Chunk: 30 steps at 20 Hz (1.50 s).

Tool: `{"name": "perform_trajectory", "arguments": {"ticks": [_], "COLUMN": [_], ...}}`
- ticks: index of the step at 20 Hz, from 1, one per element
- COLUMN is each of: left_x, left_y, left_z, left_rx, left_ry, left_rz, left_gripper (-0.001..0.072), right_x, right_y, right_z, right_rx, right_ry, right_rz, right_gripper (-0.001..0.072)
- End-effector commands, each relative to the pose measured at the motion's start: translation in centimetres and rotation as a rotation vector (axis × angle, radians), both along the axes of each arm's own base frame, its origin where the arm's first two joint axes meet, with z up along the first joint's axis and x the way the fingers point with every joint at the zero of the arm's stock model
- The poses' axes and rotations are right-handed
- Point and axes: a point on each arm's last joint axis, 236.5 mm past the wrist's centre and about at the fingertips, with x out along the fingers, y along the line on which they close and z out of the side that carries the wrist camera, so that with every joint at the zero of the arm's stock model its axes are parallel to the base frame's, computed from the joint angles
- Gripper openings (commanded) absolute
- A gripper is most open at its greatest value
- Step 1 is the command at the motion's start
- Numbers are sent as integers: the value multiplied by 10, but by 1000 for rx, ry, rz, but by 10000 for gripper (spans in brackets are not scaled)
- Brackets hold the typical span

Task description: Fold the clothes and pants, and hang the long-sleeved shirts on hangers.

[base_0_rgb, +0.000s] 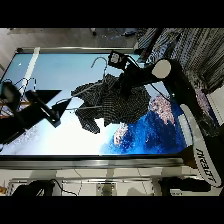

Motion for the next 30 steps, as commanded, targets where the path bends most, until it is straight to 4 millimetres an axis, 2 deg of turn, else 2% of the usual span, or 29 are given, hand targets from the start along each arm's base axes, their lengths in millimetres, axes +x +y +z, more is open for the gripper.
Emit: {"name": "perform_trajectory", "arguments": {"ticks": [1,2,3,6,7,9,11,14,16,19,22,25,30], "left_x": [-16,-14,-10,4,9,12,9,10,16,34,42,41,20], "left_y": [41,49,53,43,34,8,-25,-57,-71,-76,-79,-82,-97], "left_z": [39,33,18,-52,-76,-111,-142,-178,-181,-162,-150,-147,-148], "left_rx": [-76,-109,-133,-209,-235,-185,-94,-59,-48,-53,-57,-57,-50], "left_ry": [-80,-41,16,229,291,353,388,509,531,494,467,463,490], "left_rz": [162,194,209,186,154,60,-68,-146,-182,-183,-185,-194,-285], "left_gripper": [504,504,504,504,504,504,501,501,501,501,502,501,499], "right_x": [18,18,17,12,7,-8,-30,-53,-61,-71,-84,-96,-104], "right_y": [-21,-24,-25,-26,-25,-16,1,19,26,31,38,45,50], "right_z": [12,19,27,61,70,86,98,108,112,114,119,128,135], "right_rx": [65,84,103,179,200,278,352,430,464,481,511,553,584], "right_ry": [25,28,23,-8,-10,38,107,196,239,275,321,361,388], "right_rz": [-168,-192,-209,-256,-258,-256,-200,-129,-110,-80,-38,4,35], "right_gripper": [25,25,25,25,25,25,25,25,25,26,26,26,26]}}
